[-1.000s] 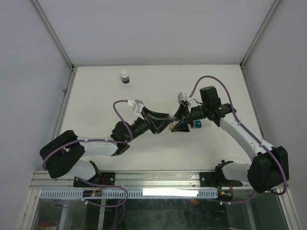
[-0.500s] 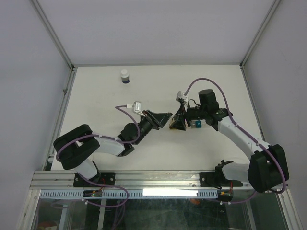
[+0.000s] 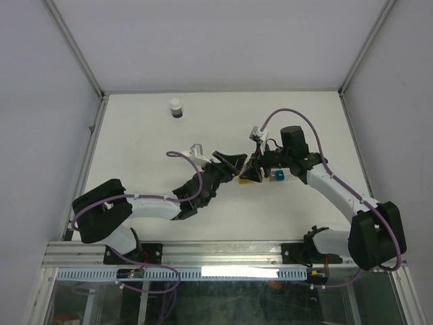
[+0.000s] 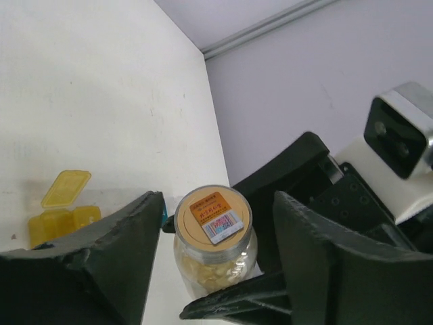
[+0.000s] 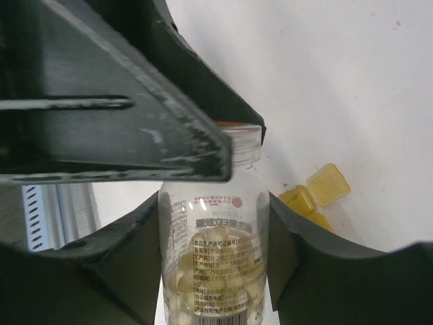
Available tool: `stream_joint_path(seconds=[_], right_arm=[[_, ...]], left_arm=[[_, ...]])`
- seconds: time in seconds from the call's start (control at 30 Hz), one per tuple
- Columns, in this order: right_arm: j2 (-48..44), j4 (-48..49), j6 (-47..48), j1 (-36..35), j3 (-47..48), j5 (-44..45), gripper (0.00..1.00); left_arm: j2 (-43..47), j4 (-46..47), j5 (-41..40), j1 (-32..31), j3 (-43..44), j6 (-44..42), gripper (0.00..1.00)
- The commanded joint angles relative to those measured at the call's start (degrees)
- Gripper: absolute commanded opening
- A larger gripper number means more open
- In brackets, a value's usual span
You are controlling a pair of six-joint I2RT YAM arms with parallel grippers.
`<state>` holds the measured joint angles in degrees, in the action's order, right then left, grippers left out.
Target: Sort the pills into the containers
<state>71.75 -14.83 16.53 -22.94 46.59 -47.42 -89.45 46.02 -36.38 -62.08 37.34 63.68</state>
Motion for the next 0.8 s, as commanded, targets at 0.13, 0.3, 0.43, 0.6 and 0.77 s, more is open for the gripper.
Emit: stream_joint_path(seconds=[0.13,0.3,0.43,0.6,0.77], right_arm=[[-0.49,-0.18,4.46,1.42,3.53,-14.96,0.00],[-0.99,-3.59,8.46,1.89,4.44,-19.62,0.00],[-2.34,-5.68,10.60,2.20,4.82,-21.58,0.00],[-3.92,-6.52,11.55,2.30,4.78,-24.61,0.00],[-5.84,-6.39,11.64,2.24,4.46,-25.96,0.00]], left_arm=[[8.75,20.22,6.88,-1.28,-9.35,-16.89,0.99],[13.91,29.86,16.12,-0.84,-15.89,-30.11,0.99],[17.90,36.02,29.63,3.26,-22.12,-32.85,0.99],[20.16,33.63,42.18,7.64,-21.38,-29.54,0.99],[21.23,33.88,45.68,8.23,-20.83,-28.74,0.99]])
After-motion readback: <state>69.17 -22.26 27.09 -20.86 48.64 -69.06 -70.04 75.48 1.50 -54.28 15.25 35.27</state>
